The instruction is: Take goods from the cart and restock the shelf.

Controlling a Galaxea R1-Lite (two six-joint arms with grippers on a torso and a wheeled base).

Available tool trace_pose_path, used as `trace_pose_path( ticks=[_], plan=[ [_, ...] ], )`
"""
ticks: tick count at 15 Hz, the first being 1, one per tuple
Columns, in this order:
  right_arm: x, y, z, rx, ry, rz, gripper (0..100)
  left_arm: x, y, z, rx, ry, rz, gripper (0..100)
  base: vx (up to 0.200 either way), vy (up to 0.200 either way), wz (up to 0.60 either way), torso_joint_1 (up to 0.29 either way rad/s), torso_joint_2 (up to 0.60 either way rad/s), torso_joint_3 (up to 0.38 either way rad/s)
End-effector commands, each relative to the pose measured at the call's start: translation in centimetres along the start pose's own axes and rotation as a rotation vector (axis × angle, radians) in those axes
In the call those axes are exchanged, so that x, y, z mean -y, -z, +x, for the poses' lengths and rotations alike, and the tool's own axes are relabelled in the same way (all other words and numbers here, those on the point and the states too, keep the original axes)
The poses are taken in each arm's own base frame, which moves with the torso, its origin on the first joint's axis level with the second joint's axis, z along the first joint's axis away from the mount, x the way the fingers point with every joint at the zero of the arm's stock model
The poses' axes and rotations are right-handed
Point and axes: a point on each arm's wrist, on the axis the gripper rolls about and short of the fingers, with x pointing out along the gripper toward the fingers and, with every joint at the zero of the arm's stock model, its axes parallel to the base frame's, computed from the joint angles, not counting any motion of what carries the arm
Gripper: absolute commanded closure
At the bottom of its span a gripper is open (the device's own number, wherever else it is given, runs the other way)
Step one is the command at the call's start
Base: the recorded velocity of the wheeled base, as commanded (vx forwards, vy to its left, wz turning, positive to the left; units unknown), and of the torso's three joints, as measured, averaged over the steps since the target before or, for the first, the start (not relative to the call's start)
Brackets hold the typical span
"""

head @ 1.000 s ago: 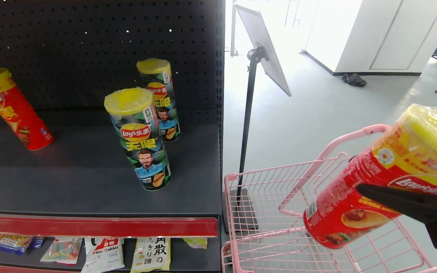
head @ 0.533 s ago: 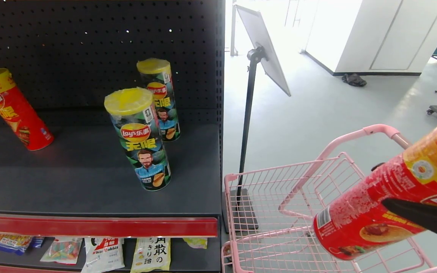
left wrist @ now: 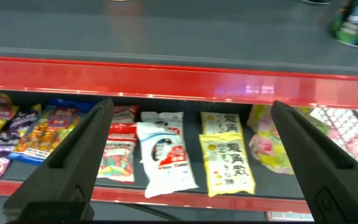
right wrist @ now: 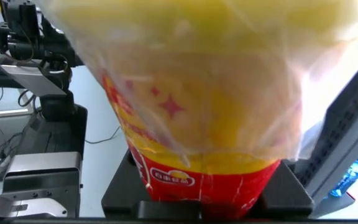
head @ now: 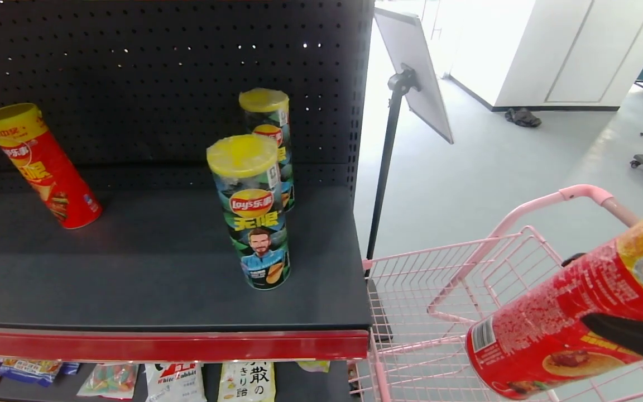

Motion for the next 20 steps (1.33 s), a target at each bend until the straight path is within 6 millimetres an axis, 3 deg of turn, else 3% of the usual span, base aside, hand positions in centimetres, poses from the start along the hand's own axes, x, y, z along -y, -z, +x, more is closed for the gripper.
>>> trace_pose_path(
  ticks=[1, 15, 20],
  plan=[
    [-0.2, 0.1, 0.2, 0.001, -0.018, 0.008, 100, 0.0, 0.0, 0.0, -0.001, 0.000, 0.000, 0, 0.000, 0.200, 0.00, 0.007, 0.00, -0.002],
    [0.2, 0.8, 0.5, -0.020, -0.004, 0.034, 100, 0.0, 0.0, 0.0, -0.001, 0.001, 0.000, 0, 0.000, 0.200, 0.00, 0.004, 0.00, 0.003],
    [1.7, 0.5, 1.7, -0.019, -0.005, 0.032, 100, 0.0, 0.0, 0.0, -0.001, 0.001, 0.001, 0, 0.000, 0.200, 0.00, 0.005, 0.00, 0.000]
  ],
)
